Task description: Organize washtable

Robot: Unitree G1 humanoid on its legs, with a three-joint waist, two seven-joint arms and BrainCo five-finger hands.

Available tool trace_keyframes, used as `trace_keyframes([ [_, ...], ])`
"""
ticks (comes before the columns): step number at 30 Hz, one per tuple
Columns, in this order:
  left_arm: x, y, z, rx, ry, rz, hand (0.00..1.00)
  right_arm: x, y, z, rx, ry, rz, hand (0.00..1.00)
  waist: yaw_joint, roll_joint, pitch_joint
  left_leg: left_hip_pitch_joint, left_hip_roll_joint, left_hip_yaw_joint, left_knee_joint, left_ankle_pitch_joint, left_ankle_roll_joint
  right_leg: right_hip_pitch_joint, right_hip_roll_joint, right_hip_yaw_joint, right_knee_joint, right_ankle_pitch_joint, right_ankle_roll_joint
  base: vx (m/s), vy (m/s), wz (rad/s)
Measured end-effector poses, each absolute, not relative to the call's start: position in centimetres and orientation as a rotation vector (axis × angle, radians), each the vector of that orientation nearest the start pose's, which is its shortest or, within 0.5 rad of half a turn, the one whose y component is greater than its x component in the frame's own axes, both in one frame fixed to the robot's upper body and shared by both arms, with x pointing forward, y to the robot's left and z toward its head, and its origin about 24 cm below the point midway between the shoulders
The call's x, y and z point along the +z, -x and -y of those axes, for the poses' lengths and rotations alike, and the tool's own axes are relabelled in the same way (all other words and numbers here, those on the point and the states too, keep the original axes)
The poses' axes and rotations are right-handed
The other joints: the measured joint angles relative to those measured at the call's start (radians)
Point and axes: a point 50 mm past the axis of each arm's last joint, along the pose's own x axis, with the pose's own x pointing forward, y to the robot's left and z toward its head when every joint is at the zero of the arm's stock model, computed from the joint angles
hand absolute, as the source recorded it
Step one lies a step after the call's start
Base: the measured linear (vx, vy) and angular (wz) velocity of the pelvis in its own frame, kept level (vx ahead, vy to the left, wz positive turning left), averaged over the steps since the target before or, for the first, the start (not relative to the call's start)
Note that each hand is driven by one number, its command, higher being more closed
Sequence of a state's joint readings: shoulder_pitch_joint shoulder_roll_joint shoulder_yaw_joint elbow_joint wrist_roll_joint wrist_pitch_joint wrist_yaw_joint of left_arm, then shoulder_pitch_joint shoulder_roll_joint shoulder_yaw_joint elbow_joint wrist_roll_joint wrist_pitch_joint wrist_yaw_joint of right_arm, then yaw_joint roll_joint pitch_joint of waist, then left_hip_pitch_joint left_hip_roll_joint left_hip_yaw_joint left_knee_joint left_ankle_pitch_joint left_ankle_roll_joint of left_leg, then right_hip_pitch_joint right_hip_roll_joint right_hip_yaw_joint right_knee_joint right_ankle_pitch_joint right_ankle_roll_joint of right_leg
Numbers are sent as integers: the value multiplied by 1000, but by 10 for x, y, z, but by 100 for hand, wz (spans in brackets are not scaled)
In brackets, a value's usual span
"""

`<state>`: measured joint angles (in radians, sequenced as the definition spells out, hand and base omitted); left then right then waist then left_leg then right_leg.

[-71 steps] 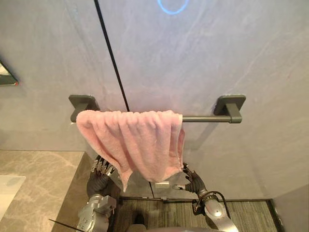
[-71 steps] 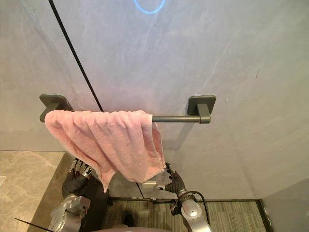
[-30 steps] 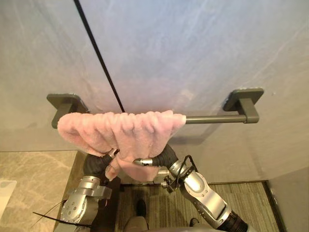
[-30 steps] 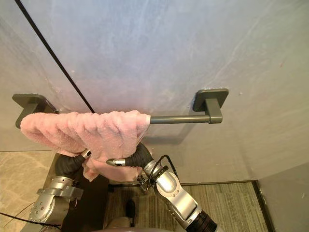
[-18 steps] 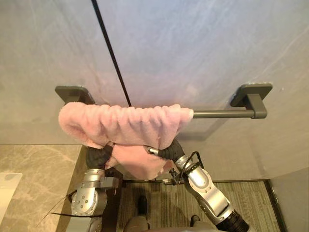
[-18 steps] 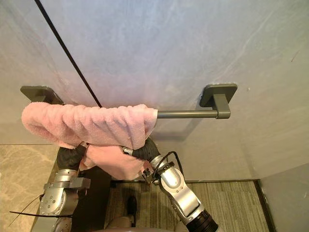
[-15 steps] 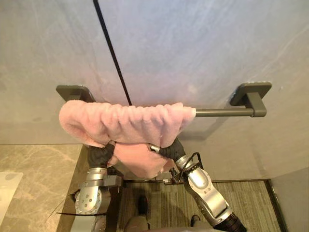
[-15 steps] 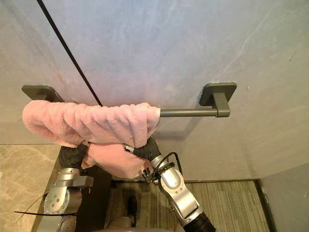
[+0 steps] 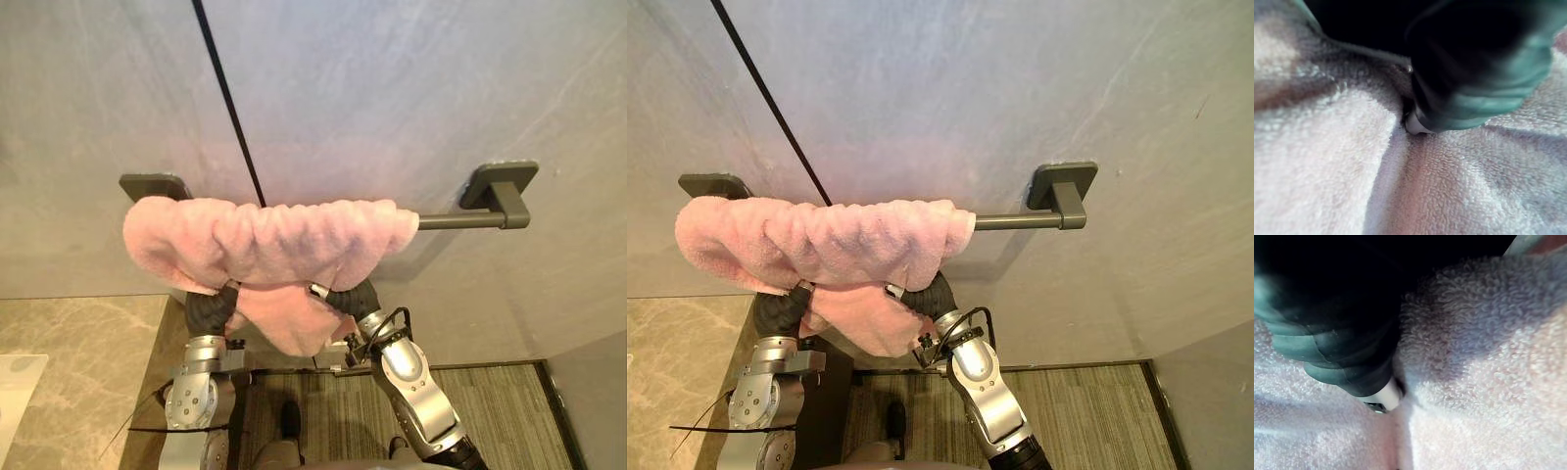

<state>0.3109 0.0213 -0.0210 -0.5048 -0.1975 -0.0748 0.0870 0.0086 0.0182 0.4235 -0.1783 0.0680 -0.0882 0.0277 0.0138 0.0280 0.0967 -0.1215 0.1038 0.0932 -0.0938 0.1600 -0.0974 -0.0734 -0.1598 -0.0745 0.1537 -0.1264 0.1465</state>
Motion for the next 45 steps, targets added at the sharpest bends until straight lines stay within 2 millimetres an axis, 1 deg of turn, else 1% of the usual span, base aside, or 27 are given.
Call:
trace_keyframes([
  [8, 101, -192, -164, 93, 187, 287, 100, 93, -231, 51, 425, -147, 256, 100, 0, -3, 17, -5, -1, 16, -6, 0, 0, 2, 0, 12, -22, 7, 10, -1, 4, -1],
  [9, 100, -192, -163, 89, 188, 286, 100, 93, -231, 52, 421, -148, 255, 0, 0, -3, 18, -5, -1, 19, -6, 0, 0, 2, 0, 15, -24, 8, 11, 3, 15, -6],
  [10, 99, -193, -162, 79, 191, 279, 0, 91, -231, 55, 407, -150, 249, 0, 0, -3, 18, -5, -1, 22, -6, 0, 0, 4, 0, 19, -32, 14, 11, 9, 15, -5],
  [12, 96, -193, -161, 69, 192, 267, 0, 87, -231, 63, 368, -152, 232, 0, 0, -4, 19, -5, -2, 25, -7, 0, 0, 9, 0, 21, -47, 26, 10, 5, 9, -2],
  [15, 92, -191, -161, 65, 192, 250, 0, 81, -230, 86, 268, -156, 216, 0, -2, -6, 20, -5, -1, 28, -7, 0, 0, 11, 0, 21, -56, 27, 11, 0, 0, 0],
  [17, 90, -190, -169, 104, 187, 243, 0, 80, -229, 116, 148, -141, 228, 0, -4, -8, 21, -5, 0, 35, -7, 0, 0, 13, 0, 23, -65, 28, 10, 5, 9, -5],
  [18, 90, -189, -173, 121, 182, 243, 0, 79, -229, 123, 119, -136, 229, 0, -5, -8, 21, -4, 0, 36, -7, 0, 0, 16, 0, 23, -70, 29, 9, 9, 11, -9],
  [21, 90, -184, -194, 253, 175, 259, 0, 75, -224, 165, -64, -94, 217, 0, -12, -15, 19, -2, 0, 48, -8, 0, 0, 16, -1, 31, -79, 33, 4, 27, 12, -9],
  [24, 87, -178, -202, 289, 157, 249, 0, 68, -217, 181, -141, -69, 184, 0, -15, -23, 15, 3, 0, 54, -8, 0, 0, 16, -1, 40, -85, 55, -2, 43, -6, -10],
  [27, 82, -171, -203, 303, 150, 224, 0, 59, -209, 195, -191, -36, 137, 0, -16, -20, 12, 18, 3, 62, -8, 3, -4, 25, 1, 48, -88, 66, -6, 67, -19, -12],
  [31, 81, -169, -204, 306, 148, 220, 0, 56, -208, 201, -207, -23, 125, 0, -17, -20, 12, 24, 4, 62, -8, 6, 1, 36, 2, 47, -97, 71, -5, 18, -6, -1],
  [36, 81, -170, -202, 297, 152, 219, 0, 53, -205, 201, -210, -43, 111, 0, -23, -32, 0, 26, 3, 65, -8, 2, -3, 39, 1, 50, -105, 76, -5, 2, 0, -1],
  [38, 81, -170, -200, 289, 156, 218, 0, 48, -203, 201, -212, -44, 87, 0, -26, -38, -9, 28, 4, 70, -8, 2, -4, 39, 1, 53, -105, 76, -5, -8, 0, -2],
  [42, 80, -172, -195, 256, 190, 215, 0, 41, -202, 198, -196, -50, 55, 0, -27, -42, -14, 31, 4, 72, -9, 2, -4, 41, 1, 55, -105, 73, -10, -3, 0, -1],
  [44, 77, -170, -192, 171, 247, 189, 0, 40, -202, 193, -169, -54, 49, 0, -29, -40, -15, 32, 4, 71, -9, 2, -4, 42, 1, 54, -105, 73, -9, 0, 0, 0],
  [45, 74, -167, -189, 83, 256, 160, 0, 39, -202, 191, -150, -55, 47, 0, -31, -38, -18, 32, 4, 72, -9, 2, -3, 41, 1, 54, -105, 73, -9, 0, 0, 0],
])
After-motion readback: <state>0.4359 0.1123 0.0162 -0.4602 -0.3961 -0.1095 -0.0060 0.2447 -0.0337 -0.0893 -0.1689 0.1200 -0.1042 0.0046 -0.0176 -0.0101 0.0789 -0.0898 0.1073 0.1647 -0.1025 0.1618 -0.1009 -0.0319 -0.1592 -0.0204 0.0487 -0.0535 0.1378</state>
